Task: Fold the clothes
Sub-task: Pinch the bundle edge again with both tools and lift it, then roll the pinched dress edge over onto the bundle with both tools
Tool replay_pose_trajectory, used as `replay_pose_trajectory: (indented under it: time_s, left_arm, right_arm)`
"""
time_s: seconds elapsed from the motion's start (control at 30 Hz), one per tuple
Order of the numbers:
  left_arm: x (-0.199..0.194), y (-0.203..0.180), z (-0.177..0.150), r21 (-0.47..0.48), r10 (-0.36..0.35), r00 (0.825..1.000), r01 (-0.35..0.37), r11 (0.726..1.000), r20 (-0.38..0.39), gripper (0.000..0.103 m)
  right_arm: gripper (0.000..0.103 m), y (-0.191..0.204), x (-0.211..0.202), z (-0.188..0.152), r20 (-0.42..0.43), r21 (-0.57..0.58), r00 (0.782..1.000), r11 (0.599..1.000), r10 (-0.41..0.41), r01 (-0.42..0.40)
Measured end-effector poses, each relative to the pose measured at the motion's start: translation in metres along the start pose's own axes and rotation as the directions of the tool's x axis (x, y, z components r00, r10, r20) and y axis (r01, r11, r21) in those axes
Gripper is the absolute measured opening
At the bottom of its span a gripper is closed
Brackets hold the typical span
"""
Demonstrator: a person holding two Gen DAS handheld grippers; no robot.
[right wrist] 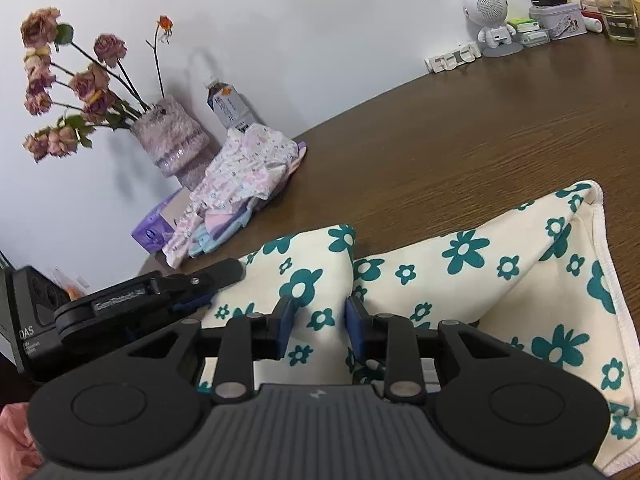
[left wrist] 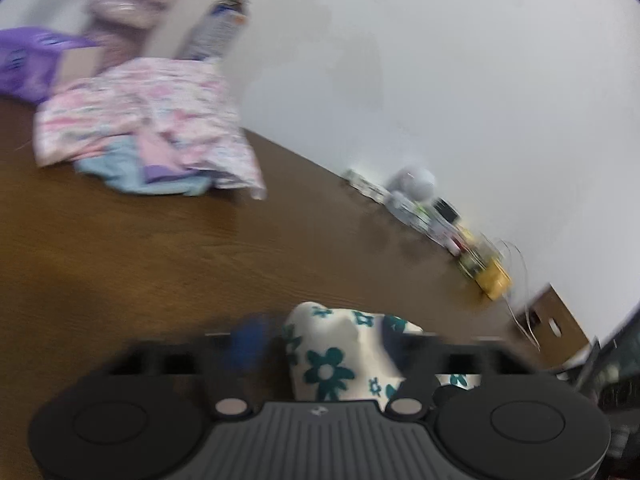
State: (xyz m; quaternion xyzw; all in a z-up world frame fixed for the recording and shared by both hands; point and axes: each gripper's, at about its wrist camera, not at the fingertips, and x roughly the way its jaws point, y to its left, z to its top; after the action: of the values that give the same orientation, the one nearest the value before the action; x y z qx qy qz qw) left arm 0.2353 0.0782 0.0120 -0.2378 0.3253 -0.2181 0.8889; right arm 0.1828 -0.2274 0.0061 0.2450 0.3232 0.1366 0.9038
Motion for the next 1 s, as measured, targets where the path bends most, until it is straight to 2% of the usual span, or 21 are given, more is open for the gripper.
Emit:
replay_pose_trajectory:
  time_s: [0.13,0.23,0.33,0.5,0.53,0.57,0.6,0.67,0.73,0.77,1.0]
  left_arm:
    - [-0.022,0.0,-0.013,-0.037,0.025,0.999,-0.027,0.999,-0.043,0.079]
    - [-0.031,-0.001,-0.028,-0.065,-0.005,0.996,0.0,0.998,-0.084,0.077]
    - [-0.034,-0.004,-0.036,-0.065,-0.029,0.995,0.023,0.998,-0.093,0.078]
    - [-0.02,-0.005,-0.037,-0.091,-0.07,0.992,0.06,0.994,-0.107,0.076]
    - [-0.017,-0.005,-0.037,-0.096,-0.078,0.991,0.068,0.993,-0.109,0.07]
    - [-0.014,-0.006,-0.037,-0.102,-0.087,0.99,0.075,0.992,-0.112,0.059]
    - [-0.011,-0.006,-0.037,-0.107,-0.095,0.989,0.083,0.991,-0.114,0.057]
    - [-0.008,-0.006,-0.038,-0.12,-0.101,0.988,0.087,0.989,-0.115,0.044]
    - [-0.01,-0.004,-0.04,-0.143,-0.092,0.991,0.077,0.987,-0.1,0.039]
    - [-0.011,-0.002,-0.041,-0.154,-0.089,0.992,0.074,0.985,-0.092,0.031]
    - [-0.021,-0.018,-0.038,-0.072,-0.048,0.997,0.044,0.996,-0.056,0.025]
  right_arm:
    - [0.037,0.004,-0.013,-0.007,-0.001,-0.037,1.0,0.999,-0.006,0.006]
    - [0.037,0.006,-0.021,-0.013,-0.013,-0.07,1.0,0.997,-0.008,0.007]
    - [0.036,0.005,-0.024,-0.017,-0.023,-0.075,1.0,0.997,-0.002,0.0]
    - [0.036,-0.005,-0.023,-0.019,-0.043,-0.027,0.999,0.999,0.03,-0.031]
    - [0.036,-0.008,-0.023,-0.02,-0.046,-0.019,0.998,0.999,0.035,-0.036]
    - [0.036,-0.01,-0.022,-0.02,-0.049,-0.009,0.998,0.999,0.041,-0.042]
    - [0.036,-0.012,-0.022,-0.02,-0.051,0.0,0.998,0.999,0.048,-0.048]
    - [0.036,-0.015,-0.021,-0.021,-0.055,0.015,0.997,0.998,0.059,-0.058]
    - [0.036,-0.017,-0.021,-0.021,-0.055,0.024,0.996,0.997,0.068,-0.066]
    - [0.036,-0.018,-0.02,-0.022,-0.056,0.03,0.996,0.997,0.073,-0.072]
    - [0.036,-0.015,-0.016,-0.024,-0.068,0.03,0.993,0.995,0.097,-0.095]
